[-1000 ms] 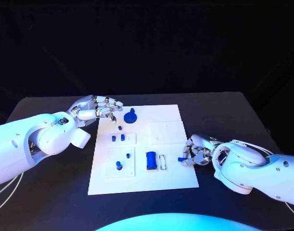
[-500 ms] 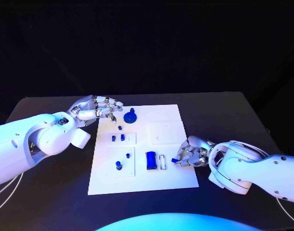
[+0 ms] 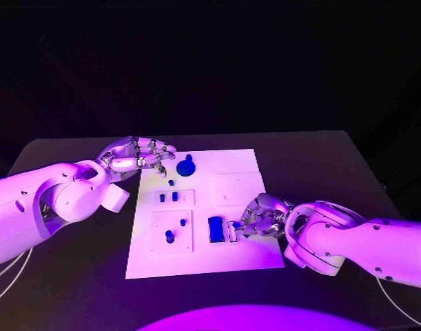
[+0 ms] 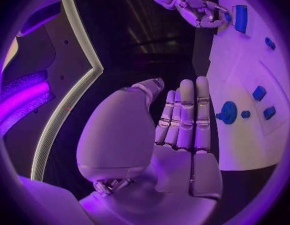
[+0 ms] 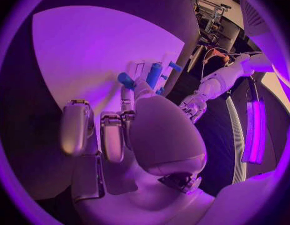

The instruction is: Assemble the parts on the task board

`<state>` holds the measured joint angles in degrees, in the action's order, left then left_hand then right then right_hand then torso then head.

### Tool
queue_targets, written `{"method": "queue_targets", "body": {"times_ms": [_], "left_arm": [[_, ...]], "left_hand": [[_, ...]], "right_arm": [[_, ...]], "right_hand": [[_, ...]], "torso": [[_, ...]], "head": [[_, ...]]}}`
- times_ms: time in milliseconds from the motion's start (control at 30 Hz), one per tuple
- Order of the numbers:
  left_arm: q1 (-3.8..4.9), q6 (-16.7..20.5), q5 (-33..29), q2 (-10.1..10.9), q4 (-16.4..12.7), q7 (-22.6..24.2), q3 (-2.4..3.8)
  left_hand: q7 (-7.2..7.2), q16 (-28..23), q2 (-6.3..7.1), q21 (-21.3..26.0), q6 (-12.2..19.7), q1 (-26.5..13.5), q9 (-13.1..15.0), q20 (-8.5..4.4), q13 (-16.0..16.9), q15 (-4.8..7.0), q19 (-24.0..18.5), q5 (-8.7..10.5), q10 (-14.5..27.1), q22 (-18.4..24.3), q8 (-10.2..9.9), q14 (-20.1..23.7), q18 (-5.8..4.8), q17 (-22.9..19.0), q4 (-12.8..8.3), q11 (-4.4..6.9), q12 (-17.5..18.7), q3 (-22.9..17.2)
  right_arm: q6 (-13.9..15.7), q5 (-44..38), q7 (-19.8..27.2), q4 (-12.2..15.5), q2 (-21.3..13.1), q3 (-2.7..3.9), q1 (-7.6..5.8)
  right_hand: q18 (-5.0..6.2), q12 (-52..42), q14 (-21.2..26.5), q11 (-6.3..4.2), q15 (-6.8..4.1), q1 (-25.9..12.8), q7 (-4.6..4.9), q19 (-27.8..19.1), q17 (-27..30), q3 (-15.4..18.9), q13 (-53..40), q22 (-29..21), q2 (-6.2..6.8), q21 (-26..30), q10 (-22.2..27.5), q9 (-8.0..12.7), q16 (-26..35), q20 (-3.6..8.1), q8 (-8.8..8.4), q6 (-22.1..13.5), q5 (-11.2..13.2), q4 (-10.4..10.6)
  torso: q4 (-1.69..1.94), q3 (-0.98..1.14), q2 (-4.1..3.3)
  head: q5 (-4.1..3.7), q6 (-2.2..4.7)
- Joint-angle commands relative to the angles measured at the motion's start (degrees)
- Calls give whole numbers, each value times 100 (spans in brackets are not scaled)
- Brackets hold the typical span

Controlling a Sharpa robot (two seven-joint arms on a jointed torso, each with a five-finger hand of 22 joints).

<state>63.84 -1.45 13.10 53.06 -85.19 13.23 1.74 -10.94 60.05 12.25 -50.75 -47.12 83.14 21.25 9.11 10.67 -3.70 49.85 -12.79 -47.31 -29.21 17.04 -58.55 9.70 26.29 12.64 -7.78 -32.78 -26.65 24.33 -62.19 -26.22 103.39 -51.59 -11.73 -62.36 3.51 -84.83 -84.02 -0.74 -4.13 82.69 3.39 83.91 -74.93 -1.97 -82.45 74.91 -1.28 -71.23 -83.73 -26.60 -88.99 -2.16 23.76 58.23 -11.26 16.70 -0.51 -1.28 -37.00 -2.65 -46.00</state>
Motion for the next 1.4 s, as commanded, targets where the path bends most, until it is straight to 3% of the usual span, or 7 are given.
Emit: {"method": "queue_targets", "body": {"times_ms": [33,400,700,1400], "left_arm": [[3,-99,22,-8,-22,30,3],[3,-108,28,-3,-27,29,3],[3,-118,29,9,-29,18,3],[3,-153,28,13,-35,-13,1]], "left_hand": [[-8,-37,-37,22,30,35,-7,20,-6,1,12,-14,19,8,32,42,81,-6,-3,0,0,-1],[-8,-37,-37,22,30,35,-7,20,-6,1,12,-14,19,8,32,42,81,-6,-3,0,0,-1],[-6,-38,-35,23,28,47,-7,19,-8,4,15,-15,17,8,38,42,82,-5,-12,2,-2,-3],[-7,-38,-35,23,27,46,-7,19,-9,4,15,-15,16,8,39,42,81,-5,-11,2,-3,-2]], "right_arm": [[107,-91,140,-72,97,-1,29],[104,-270,102,-167,276,0,64],[-201,-357,18,-143,284,0,66],[-379,-471,-6,-66,248,0,69]], "right_hand": [[-36,-30,-554,-29,-37,-161,-24,187,-1303,-76,-345,1089,40,-12,-343,-55,-23,42,35,76,-33,2],[-45,-92,-566,-38,-43,-746,-37,207,-1357,-381,-404,1103,131,-72,-389,-88,-44,45,65,134,-27,-1],[-45,-118,-570,-51,-53,-953,-53,208,-1375,-543,-430,1103,172,-74,-408,-114,-50,53,101,182,-23,0],[-34,-79,-563,-67,-65,-978,-71,190,-1342,-747,-404,1088,274,-9,-389,-140,-37,61,126,175,-27,-32]], "torso": [[3,5,-3],[-2,7,2],[-8,4,-2],[-7,6,1]], "head": [[10,-5],[22,-13],[35,-36],[46,-41]]}}
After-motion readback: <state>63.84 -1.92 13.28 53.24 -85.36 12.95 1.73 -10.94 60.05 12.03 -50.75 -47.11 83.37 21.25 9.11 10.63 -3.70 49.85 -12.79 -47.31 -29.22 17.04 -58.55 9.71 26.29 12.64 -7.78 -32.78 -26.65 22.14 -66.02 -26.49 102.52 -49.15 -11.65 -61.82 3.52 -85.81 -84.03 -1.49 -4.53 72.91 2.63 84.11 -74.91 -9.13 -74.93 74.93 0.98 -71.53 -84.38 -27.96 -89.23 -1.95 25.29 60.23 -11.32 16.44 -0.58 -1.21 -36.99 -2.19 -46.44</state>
